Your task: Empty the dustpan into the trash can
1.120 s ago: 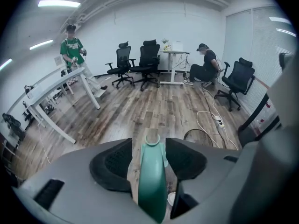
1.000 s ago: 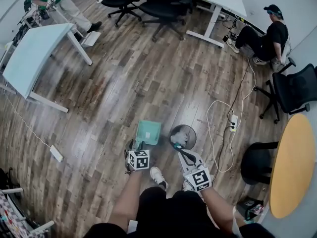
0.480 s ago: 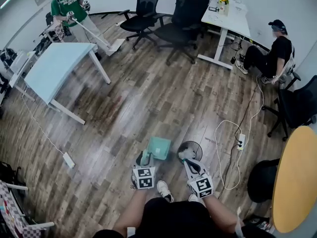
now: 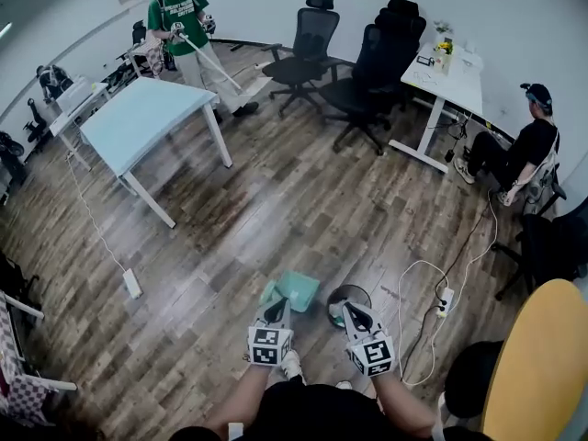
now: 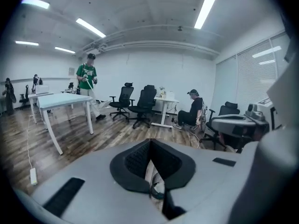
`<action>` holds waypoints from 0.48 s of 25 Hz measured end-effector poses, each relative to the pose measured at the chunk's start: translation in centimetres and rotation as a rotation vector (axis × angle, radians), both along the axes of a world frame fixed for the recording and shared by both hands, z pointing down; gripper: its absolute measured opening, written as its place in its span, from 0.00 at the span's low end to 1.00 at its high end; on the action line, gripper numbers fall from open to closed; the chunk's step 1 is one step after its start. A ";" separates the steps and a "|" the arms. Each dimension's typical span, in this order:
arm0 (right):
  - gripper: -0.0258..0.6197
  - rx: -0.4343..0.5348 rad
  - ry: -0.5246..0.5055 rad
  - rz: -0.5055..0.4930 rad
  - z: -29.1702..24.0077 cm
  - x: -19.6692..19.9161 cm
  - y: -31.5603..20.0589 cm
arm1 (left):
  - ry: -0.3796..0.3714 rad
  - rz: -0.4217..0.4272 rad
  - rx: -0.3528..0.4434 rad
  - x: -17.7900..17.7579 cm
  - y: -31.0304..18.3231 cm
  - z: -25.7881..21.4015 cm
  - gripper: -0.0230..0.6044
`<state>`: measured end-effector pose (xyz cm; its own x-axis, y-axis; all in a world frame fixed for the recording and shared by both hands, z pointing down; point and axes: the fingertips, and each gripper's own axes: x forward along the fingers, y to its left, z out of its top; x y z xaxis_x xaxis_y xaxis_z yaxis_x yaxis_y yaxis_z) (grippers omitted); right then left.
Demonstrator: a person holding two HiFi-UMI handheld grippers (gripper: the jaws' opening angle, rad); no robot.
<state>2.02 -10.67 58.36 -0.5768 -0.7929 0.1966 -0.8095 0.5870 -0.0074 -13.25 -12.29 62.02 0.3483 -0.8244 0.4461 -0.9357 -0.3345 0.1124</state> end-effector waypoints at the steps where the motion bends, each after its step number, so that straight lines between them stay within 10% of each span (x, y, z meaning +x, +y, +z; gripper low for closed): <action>1: 0.08 0.005 -0.003 -0.008 -0.2 0.2 0.4 | 0.010 0.010 0.013 0.6 0.6 -0.4 0.07; 12: 0.08 0.123 -0.034 -0.058 -6.0 0.2 2.4 | 0.086 0.154 0.176 5.0 6.3 -5.7 0.07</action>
